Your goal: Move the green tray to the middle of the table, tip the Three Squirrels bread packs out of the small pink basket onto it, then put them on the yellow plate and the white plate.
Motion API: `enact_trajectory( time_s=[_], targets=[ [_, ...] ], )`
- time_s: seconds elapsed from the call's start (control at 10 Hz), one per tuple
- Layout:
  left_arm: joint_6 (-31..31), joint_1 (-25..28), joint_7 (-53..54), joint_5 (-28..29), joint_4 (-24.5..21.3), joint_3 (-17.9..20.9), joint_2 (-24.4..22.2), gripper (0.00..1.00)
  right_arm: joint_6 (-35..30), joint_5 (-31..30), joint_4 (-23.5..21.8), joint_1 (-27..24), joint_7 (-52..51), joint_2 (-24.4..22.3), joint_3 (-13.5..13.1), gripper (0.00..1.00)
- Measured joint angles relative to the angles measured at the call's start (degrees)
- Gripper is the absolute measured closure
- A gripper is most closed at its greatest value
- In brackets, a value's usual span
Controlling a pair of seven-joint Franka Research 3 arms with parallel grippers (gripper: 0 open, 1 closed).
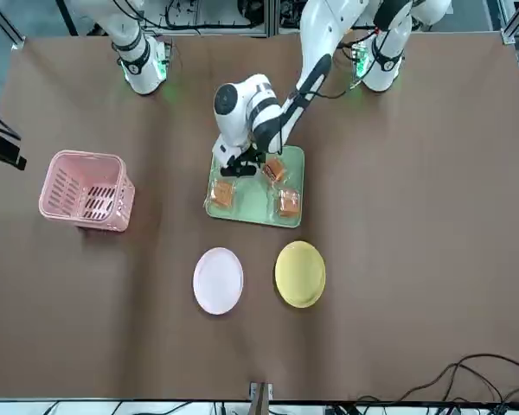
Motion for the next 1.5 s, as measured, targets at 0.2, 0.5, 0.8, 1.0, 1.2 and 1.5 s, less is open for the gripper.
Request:
enact_trajectory(
  time_s=[0.2,0.5,0.8,1.0,1.2,1.5],
  targets=[
    [3.1,1.1,-2.2,0.3,-1.1,0.3,0.0,0.0,0.0,0.0,0.0,0.0,0.0,0.0,0.0,0.03],
    [4.5,2.6,-4.6,1.0,-3.3,0.6,0.1,0.0,0.0,0.0,0.0,0.0,0.0,0.0,0.0,0.03],
    [4.6,2.6,-4.9,1.1,-4.8,0.5,0.1,0.0,0.0,0.0,0.0,0.0,0.0,0.0,0.0,0.03],
    [4.6,2.6,-4.9,1.2,-5.6,0.5,0.0,0.0,0.0,0.0,0.0,0.0,0.0,0.0,0.0,0.03],
    [4.5,2.6,-4.9,1.3,-6.6,0.5,0.0,0.0,0.0,0.0,0.0,0.0,0.0,0.0,0.0,0.03],
    [3.9,2.6,-4.7,1.3,-7.4,0.5,-0.4,0.0,0.0,0.0,0.0,0.0,0.0,0.0,0.0,0.03]
  ],
)
